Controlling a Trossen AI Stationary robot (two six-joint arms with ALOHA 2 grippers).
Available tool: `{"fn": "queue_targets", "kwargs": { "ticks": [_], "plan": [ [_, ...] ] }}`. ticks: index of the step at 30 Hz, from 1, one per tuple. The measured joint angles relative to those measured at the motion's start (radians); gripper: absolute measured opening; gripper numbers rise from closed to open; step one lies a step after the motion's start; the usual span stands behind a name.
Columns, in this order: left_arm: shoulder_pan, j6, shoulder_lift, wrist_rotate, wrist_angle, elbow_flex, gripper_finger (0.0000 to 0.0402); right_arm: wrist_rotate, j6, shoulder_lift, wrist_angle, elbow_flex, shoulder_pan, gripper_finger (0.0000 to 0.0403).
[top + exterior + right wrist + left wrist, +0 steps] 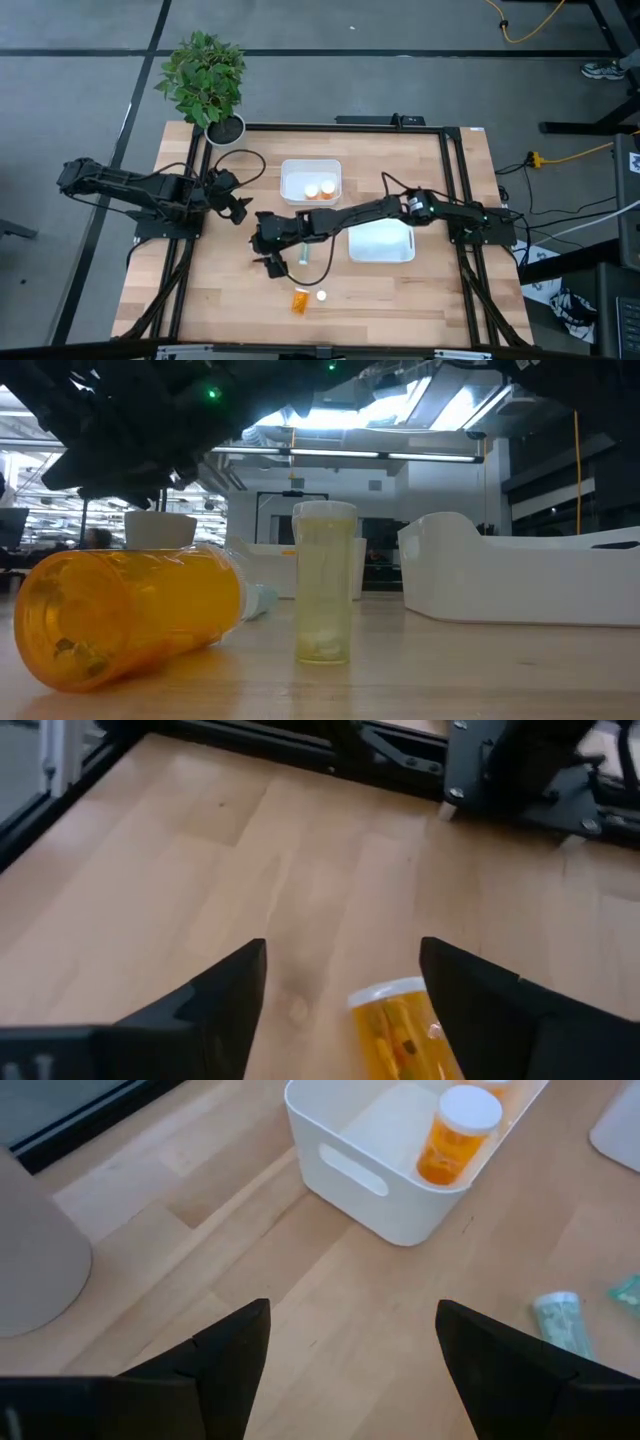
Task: Pick and place medicine bottles into bin by pill shape (circle, oval)
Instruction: Put the large orange pill bottle into the top white bin
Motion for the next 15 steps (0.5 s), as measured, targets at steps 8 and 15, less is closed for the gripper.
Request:
{"fn": "queue_targets", "kwargs": {
  "ticks": [8, 15],
  "plan": [
    [0.0, 0.003, 0.0, 0.0, 0.0, 0.0, 0.0278, 0.002, 0.005, 0.011, -0.011, 0.0, -0.009, 0.0334],
    [0.0, 0.003, 0.0, 0.001, 0.0, 0.0, 0.0278, 0.028, 0.015, 0.011, -0.059, 0.0, -0.009, 0.0335]
  ]
}}
